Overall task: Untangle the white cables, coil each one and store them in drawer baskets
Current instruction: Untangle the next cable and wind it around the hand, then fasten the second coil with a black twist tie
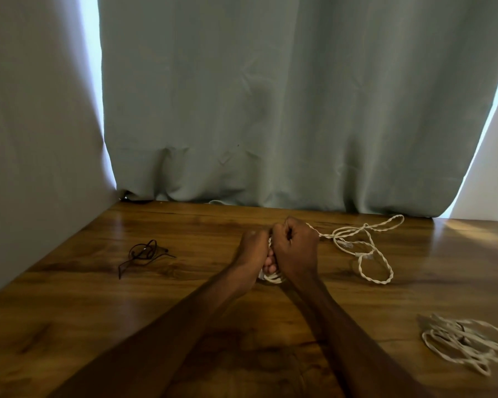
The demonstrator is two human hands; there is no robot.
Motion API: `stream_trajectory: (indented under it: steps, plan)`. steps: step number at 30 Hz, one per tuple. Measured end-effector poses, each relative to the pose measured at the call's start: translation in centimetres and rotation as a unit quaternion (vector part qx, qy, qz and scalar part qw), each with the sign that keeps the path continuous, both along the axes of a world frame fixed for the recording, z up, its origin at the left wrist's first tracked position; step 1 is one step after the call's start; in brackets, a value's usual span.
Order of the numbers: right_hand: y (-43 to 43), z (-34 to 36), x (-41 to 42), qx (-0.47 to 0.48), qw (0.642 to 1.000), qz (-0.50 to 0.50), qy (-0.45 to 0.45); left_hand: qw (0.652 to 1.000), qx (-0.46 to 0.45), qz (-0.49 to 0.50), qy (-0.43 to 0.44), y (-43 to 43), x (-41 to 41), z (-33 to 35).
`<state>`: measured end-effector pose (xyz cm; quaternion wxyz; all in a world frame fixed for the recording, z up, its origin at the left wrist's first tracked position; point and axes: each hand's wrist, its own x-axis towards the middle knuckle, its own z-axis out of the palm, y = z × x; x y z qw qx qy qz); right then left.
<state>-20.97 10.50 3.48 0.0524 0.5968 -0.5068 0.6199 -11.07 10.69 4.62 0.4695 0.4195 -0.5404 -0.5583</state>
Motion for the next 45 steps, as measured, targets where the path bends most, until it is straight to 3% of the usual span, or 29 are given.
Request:
stream_trajectory:
  steps: [2, 7, 10, 14, 17, 20, 23, 25, 27, 30, 33, 41, 45]
  plan:
    - [-0.1, -0.1, -0.5, 0.008, 1.0, 0.005, -0.022, 0.999, 0.008, -0.031, -0.009, -0.1, 0.0, 0.3]
    - [0.0, 0.2, -1.4, 0.006, 0.994, 0.029, -0.107, 0.974, 0.021, -0.226, 0.013, -0.8, 1.1, 1.2]
    - [0.2, 0.5, -1.6, 0.015, 0.988, 0.048, -0.148, 0.969, 0.003, -0.246, -0.014, -1.2, 1.6, 1.2]
    - [-0.3, 0.2, -2.2, -0.01, 0.992, 0.031, -0.123, 0.965, 0.029, -0.259, -0.017, -1.8, 1.1, 1.3]
    - [-0.6, -0.1, -2.0, -0.008, 0.993, 0.024, -0.117, 0.97, 0.04, -0.239, 0.022, -1.5, 0.6, 1.1]
    - [-0.3, -0.1, -1.0, 0.036, 0.983, 0.078, -0.161, 0.99, -0.01, -0.139, 0.019, -1.2, 0.5, 0.9]
    - [0.7, 0.1, 0.7, 0.112, 0.947, 0.181, -0.24, 0.997, -0.05, -0.055, 0.006, -2.5, 1.5, 0.7]
    - [1.0, 0.2, 1.9, 0.173, 0.912, 0.222, -0.298, 0.998, -0.05, -0.037, 0.024, -3.4, 3.1, 1.0]
    - [0.7, -0.1, 3.1, 0.21, 0.898, 0.236, -0.305, 0.997, -0.054, -0.032, 0.042, -4.4, 5.2, 1.2]
    - [0.0, -0.9, 4.8, 0.229, 0.909, 0.221, -0.271, 0.996, -0.069, 0.002, 0.062, -6.2, 9.2, 1.3]
    - [-0.9, -1.9, 6.7, 0.257, 0.935, 0.204, -0.132, 0.994, -0.04, 0.044, 0.09, -8.2, 13.8, 2.6]
    - [-3.7, -2.6, 14.9, 0.235, 0.935, 0.246, 0.101, 0.972, -0.025, 0.039, 0.231, -11.8, 22.3, 3.4]
    - [-4.8, -2.9, 16.0, 0.213, 0.924, 0.24, 0.21, 0.971, -0.028, 0.063, 0.23, -12.8, 24.1, 2.7]
